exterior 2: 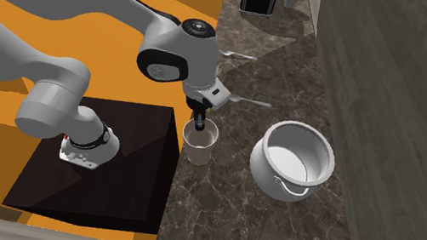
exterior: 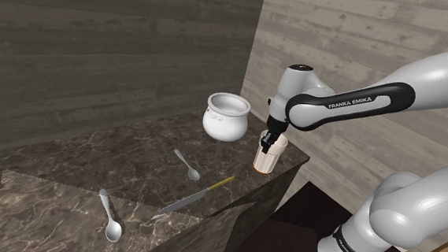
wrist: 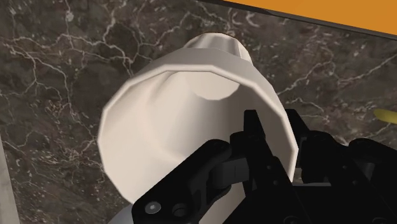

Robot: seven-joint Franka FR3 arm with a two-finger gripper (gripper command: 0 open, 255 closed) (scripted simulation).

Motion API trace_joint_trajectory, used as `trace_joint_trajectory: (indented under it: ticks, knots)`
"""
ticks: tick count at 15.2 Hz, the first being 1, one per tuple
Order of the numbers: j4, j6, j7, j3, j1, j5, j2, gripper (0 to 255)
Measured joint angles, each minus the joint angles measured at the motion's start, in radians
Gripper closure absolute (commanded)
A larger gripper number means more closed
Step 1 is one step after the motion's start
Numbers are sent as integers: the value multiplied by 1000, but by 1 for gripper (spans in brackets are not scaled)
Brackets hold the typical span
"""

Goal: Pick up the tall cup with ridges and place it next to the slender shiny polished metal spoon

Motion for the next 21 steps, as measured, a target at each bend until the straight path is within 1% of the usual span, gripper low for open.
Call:
trace_joint_trajectory:
  ticks: [3,5,15,21]
  knots:
    - [0,0,0,0,0,0,0,255]
    - [7,-17,-2,-1,0,1,-10,255]
    - [92,-165,-15,-8,1,5,-72,255]
    - [162,-254,-15,-6,4,9,-91,255]
